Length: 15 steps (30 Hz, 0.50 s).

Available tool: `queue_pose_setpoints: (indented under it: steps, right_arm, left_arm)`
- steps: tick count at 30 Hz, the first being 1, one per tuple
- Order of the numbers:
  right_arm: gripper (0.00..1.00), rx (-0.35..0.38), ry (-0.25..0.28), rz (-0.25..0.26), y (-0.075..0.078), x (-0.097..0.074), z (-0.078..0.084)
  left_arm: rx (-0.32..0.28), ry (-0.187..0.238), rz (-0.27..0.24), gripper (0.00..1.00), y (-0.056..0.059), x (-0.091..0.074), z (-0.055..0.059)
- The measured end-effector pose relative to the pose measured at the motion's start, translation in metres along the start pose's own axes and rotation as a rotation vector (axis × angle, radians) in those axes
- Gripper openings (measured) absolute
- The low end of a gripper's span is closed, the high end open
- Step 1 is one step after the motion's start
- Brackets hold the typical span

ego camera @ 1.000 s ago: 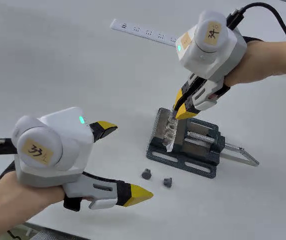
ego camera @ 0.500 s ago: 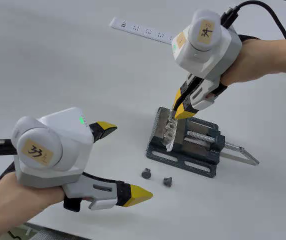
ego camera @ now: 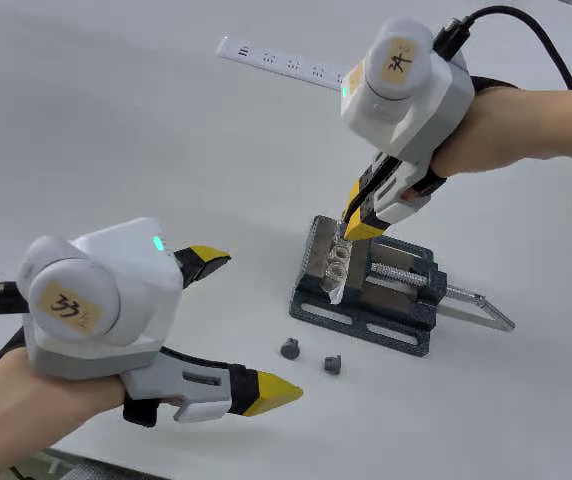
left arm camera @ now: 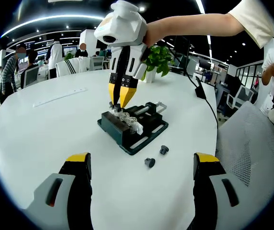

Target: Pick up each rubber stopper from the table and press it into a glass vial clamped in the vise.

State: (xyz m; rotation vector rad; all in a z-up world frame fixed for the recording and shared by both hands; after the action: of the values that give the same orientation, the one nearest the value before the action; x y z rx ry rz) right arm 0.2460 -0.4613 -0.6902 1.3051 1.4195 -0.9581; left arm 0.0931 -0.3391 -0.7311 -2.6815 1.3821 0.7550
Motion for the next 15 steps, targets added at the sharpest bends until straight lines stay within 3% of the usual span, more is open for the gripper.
queue_pose_setpoints:
  steps: [15]
  right_arm:
    - [0.06, -0.051, 0.007, 0.01, 0.0025, 0.0006, 0.0002]
  left_arm:
    - [-0.005, -0.006, 0.0, 0.87, -0.0004, -0.0001, 0.0017]
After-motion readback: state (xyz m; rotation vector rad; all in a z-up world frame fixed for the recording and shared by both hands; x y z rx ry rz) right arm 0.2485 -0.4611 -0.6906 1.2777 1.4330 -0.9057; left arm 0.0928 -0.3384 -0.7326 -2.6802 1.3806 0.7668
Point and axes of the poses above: the centre of the closed fingertips' face, and the gripper's own axes: x roughly forward along the fingers, y roughly to its right, z roughly out of its underside, the point moved 8 cm from there along -x, roughly backward along the fingers, and after that the axes turned 6 degrees about z, right-handed, at the moved point
